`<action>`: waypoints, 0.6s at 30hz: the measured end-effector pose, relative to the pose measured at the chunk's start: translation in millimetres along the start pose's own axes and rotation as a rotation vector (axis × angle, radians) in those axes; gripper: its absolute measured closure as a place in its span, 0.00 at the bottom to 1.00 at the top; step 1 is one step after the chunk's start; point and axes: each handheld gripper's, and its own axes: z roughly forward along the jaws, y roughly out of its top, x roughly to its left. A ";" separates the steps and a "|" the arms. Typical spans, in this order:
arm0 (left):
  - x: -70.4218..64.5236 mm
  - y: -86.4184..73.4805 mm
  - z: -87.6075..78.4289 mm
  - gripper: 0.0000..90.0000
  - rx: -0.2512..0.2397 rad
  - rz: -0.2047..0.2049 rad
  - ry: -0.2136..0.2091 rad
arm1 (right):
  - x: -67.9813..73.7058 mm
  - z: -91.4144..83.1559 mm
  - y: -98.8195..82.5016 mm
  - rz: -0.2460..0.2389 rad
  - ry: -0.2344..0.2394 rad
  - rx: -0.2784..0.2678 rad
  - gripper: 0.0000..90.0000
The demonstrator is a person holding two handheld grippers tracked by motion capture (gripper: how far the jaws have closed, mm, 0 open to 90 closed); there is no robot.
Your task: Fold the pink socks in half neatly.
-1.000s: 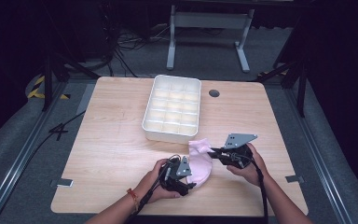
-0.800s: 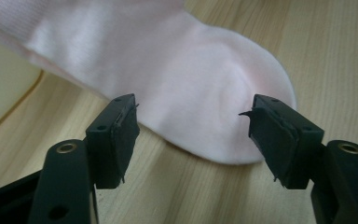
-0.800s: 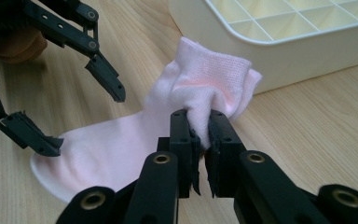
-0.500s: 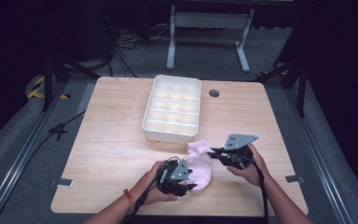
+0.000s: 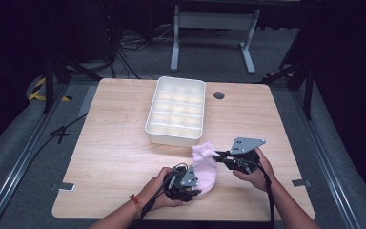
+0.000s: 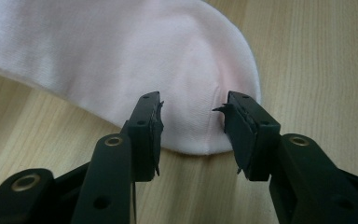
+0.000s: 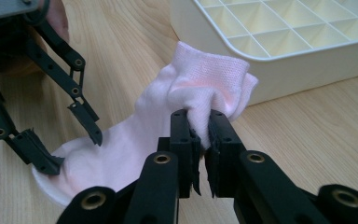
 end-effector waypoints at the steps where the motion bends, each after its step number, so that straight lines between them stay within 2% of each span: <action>1: 0.6 -0.1 0.1 0.62 0.001 -0.010 0.002 | 0.4 -0.5 0.3 -0.002 0.002 -0.002 0.92; 6: 2.5 0.1 0.3 0.61 0.002 0.006 0.011 | 3.5 -2.8 1.9 -0.021 0.005 -0.005 0.92; 13: 2.5 -0.3 0.5 0.59 -0.001 0.000 0.010 | 9.9 -5.5 2.2 -0.047 0.019 0.002 0.92; 18: 2.3 0.2 0.3 0.58 0.000 0.011 0.020 | 15.0 -6.6 2.7 -0.076 0.026 0.000 0.92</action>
